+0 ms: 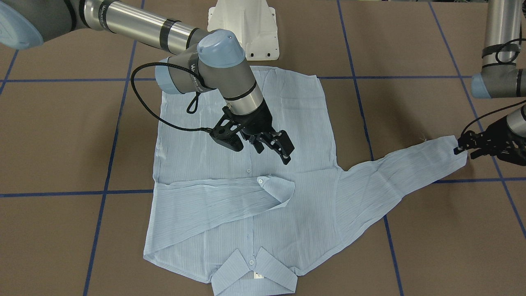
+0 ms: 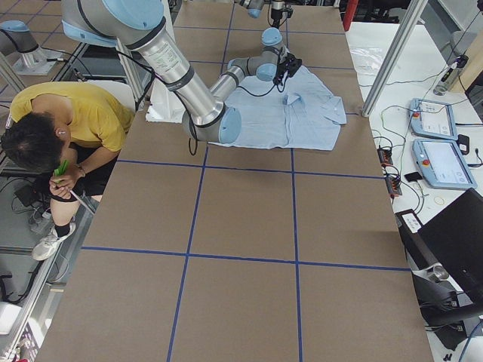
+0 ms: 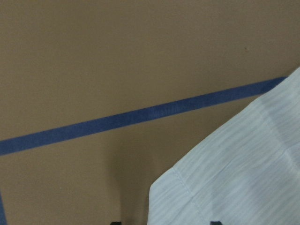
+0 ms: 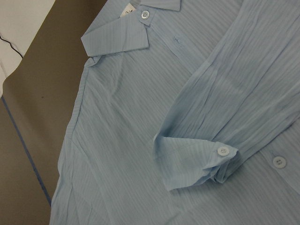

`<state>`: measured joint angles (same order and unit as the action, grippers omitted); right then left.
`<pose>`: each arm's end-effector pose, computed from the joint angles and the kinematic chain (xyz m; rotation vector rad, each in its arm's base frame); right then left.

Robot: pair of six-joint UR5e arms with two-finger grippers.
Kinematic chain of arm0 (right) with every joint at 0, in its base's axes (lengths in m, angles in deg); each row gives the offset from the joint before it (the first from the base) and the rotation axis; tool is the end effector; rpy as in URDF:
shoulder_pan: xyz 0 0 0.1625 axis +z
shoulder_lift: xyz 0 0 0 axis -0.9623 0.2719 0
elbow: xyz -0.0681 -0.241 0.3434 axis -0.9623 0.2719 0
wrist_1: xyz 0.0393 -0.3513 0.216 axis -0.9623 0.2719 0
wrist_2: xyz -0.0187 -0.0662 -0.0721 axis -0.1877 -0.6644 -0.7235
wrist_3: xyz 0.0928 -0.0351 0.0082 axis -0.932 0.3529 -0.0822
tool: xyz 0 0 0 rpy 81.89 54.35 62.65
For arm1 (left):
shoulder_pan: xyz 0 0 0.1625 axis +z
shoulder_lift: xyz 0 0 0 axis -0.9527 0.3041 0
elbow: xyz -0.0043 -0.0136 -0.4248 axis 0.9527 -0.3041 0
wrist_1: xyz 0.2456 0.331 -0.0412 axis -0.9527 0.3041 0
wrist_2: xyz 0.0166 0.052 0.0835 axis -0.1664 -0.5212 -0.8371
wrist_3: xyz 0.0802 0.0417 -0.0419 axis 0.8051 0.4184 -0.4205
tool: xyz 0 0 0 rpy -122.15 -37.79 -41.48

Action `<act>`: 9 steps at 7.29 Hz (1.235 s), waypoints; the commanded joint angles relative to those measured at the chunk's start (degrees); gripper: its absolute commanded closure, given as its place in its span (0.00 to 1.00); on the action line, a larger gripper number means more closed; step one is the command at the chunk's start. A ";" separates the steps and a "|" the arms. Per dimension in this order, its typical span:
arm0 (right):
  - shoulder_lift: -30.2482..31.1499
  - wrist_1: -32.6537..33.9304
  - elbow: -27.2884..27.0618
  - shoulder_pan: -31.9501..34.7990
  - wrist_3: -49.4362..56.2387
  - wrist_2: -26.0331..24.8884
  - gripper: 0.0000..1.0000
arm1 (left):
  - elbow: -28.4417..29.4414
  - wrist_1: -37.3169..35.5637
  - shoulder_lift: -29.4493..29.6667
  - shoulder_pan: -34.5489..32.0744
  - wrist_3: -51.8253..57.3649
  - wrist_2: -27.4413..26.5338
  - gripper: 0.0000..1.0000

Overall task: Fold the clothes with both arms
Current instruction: 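Release the sleeve with the right gripper while the left gripper reaches the other cuff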

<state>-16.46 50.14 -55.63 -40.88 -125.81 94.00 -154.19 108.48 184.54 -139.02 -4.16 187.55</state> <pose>-0.5814 -0.5197 0.1194 -0.0778 -1.2324 0.7725 0.1607 -0.5257 0.6957 0.1347 0.9384 0.2079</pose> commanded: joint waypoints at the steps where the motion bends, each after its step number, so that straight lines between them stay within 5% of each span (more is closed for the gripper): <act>1: 0.00 0.00 0.00 -0.03 0.03 0.06 0.01 | 0.28 0.00 0.04 0.10 -0.14 0.05 0.66; 2: 0.08 0.00 0.00 -0.03 0.03 -0.03 0.01 | 0.01 -0.17 0.21 0.10 -0.23 0.05 1.00; 4: 0.08 0.00 0.00 0.06 0.03 -0.03 0.01 | -1.03 -0.52 0.39 0.10 -0.40 2.23 1.00; 6: 4.96 0.18 -5.58 2.15 0.47 0.67 0.01 | -7.42 -0.53 2.92 0.01 -13.14 8.83 1.00; 9: 18.60 0.00 -13.79 10.15 10.20 7.43 0.00 | -10.18 -0.52 17.56 7.17 -40.73 8.40 1.00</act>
<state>-2.40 50.26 -67.38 -33.53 -119.22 99.25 -163.24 108.01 196.23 -135.96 -33.57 196.23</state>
